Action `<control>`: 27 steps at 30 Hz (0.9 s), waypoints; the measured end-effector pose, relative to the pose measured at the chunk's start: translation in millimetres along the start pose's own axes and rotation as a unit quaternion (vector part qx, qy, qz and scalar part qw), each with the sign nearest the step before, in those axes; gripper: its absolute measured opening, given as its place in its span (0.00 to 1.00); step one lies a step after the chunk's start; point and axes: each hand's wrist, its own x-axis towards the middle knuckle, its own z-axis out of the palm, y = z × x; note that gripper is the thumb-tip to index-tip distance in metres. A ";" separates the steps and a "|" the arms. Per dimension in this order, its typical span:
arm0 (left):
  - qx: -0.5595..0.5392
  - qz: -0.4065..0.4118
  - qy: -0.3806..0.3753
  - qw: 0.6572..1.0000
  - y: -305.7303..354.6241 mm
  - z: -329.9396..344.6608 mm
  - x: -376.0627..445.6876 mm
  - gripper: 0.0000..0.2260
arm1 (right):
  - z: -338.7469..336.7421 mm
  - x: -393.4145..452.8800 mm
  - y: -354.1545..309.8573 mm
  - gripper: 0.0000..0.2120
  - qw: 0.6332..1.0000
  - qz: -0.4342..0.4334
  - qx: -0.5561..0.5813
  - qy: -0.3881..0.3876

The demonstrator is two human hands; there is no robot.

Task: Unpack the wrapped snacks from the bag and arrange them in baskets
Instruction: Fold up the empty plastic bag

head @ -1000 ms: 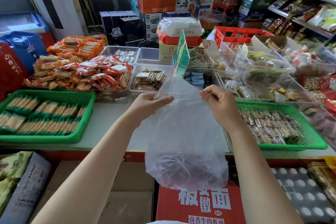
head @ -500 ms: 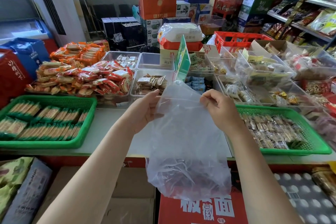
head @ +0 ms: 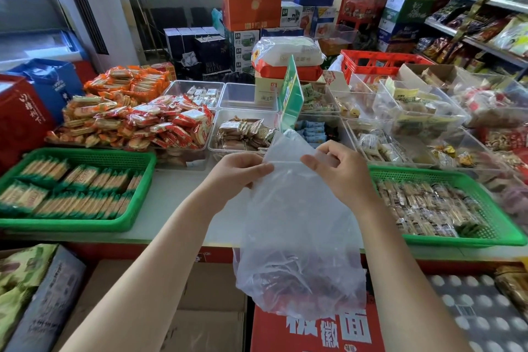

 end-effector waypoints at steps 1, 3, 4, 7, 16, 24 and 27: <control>0.007 0.009 -0.001 1.000 0.2 1.9 -0.4 0.09 | 1.5 0.0 -2.8 0.19 1.000 0.006 0.000 -0.004; 0.022 0.023 -0.010 0.999 0.0 6.0 -0.9 0.11 | 5.6 0.8 -10.0 0.21 1.000 0.015 -0.006 -0.017; 0.022 0.023 -0.015 0.999 -0.5 8.2 -1.1 0.13 | 8.3 1.3 -13.9 0.21 0.999 0.019 -0.016 -0.027; 0.030 0.001 -0.037 0.999 1.2 11.9 -4.2 0.16 | 15.8 1.6 -21.0 0.19 0.998 0.020 -0.048 -0.046; 0.107 -0.055 -0.118 0.986 -7.1 -5.1 -6.0 0.08 | 3.1 1.7 -14.0 0.09 0.994 0.039 0.098 -0.041; 0.108 -0.055 -0.066 0.990 -7.1 -1.1 -5.7 0.06 | -4.1 2.6 -17.2 0.09 0.993 0.050 0.102 0.011; 0.136 -0.067 -0.065 0.986 -7.2 0.8 -4.2 0.04 | -2.9 1.8 -17.2 0.14 0.997 0.044 0.071 -0.004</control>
